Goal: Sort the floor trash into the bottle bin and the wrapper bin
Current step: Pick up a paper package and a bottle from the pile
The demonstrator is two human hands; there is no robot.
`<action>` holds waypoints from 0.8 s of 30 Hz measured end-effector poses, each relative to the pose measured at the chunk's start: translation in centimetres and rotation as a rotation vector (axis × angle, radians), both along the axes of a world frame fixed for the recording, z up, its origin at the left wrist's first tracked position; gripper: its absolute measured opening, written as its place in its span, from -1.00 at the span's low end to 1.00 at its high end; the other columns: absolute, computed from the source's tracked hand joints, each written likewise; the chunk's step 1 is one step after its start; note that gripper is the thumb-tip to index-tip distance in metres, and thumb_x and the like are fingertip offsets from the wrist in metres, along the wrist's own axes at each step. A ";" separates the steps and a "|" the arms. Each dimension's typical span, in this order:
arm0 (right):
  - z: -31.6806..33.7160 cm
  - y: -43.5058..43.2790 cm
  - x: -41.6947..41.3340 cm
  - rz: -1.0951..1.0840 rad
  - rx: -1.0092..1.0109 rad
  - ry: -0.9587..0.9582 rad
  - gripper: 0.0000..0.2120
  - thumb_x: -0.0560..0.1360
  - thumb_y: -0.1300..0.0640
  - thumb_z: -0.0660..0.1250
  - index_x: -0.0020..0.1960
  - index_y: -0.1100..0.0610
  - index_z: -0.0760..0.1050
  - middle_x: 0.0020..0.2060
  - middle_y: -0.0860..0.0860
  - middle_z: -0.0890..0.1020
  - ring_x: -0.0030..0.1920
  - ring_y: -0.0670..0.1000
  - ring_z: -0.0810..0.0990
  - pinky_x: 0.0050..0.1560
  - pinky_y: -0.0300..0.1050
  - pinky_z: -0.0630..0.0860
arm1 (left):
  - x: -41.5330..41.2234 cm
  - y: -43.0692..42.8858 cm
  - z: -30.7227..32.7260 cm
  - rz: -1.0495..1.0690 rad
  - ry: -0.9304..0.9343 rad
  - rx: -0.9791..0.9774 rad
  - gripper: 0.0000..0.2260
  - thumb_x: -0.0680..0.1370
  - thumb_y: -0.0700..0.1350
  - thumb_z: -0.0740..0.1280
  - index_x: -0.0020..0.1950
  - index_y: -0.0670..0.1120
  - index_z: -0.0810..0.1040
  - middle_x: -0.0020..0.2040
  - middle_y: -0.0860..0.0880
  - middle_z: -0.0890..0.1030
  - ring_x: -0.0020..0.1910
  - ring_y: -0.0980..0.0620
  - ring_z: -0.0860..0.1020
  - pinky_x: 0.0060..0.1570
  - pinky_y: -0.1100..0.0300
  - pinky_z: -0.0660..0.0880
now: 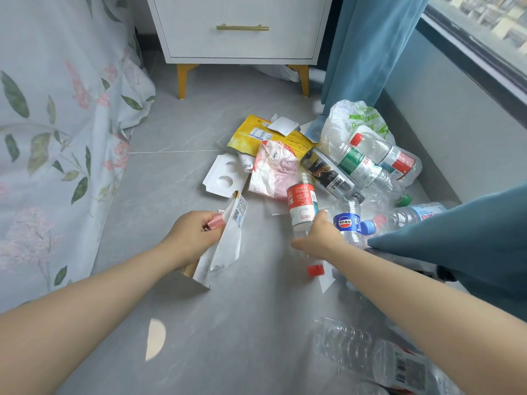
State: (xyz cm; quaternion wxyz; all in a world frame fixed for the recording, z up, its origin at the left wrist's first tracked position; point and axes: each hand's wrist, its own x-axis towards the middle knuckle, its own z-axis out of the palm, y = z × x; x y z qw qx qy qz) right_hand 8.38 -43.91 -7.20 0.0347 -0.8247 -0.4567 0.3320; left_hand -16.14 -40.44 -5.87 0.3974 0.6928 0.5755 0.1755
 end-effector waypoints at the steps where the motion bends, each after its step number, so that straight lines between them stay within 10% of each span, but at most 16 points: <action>1: -0.1 -0.9 0.1 0.002 -0.033 -0.001 -0.32 0.39 0.01 0.44 0.32 0.21 0.14 0.16 0.18 0.51 0.12 0.20 0.55 0.01 0.01 0.52 | 0.0 0.2 0.3 0.006 -0.012 -0.010 -0.63 0.49 -0.04 0.34 -0.41 -0.06 0.25 -0.43 0.04 0.25 -0.46 0.12 0.17 -0.43 0.24 0.11; 7: -0.8 -3.0 0.0 0.017 -0.071 -0.004 -0.33 0.39 0.03 0.42 0.30 0.21 0.10 0.17 0.21 0.48 -0.01 0.17 0.44 -0.06 -0.08 0.37 | 1.2 2.9 1.6 0.072 -0.038 -0.125 -0.69 0.36 0.09 0.30 -0.41 -0.06 0.28 -0.40 0.02 0.29 -0.39 0.04 0.22 -0.38 0.15 0.13; 16: -1.5 -2.6 -0.7 -0.003 -0.026 -0.047 -0.16 0.48 0.02 0.39 0.49 0.20 -0.10 0.22 0.23 0.36 0.15 0.22 0.50 0.07 -0.02 0.43 | 2.1 8.7 -0.8 0.237 0.228 0.114 -0.64 0.52 -0.25 0.22 -0.42 -0.06 0.17 -0.38 -0.03 0.30 -0.27 -0.11 0.26 -0.40 0.13 0.20; 21: -1.9 -2.5 -1.3 0.018 -0.015 -0.083 -0.14 0.48 0.00 0.38 0.49 0.23 -0.13 0.21 0.22 0.33 0.14 0.21 0.50 0.09 -0.02 0.45 | 3.3 10.5 -2.5 0.332 0.260 0.139 -0.70 0.50 -0.24 0.21 -0.43 -0.08 0.26 0.21 -0.25 0.43 0.12 -0.27 0.48 0.12 0.08 0.41; 24: -2.0 -2.4 -1.1 0.027 -0.022 -0.089 -0.13 0.49 -0.02 0.37 0.49 0.24 -0.15 0.21 0.22 0.33 0.14 0.20 0.50 0.09 -0.03 0.44 | 3.7 11.5 -3.5 0.337 0.256 0.093 -0.76 0.51 -0.23 0.20 -0.36 -0.13 0.32 0.10 -0.18 0.46 0.11 -0.22 0.48 0.05 0.10 0.42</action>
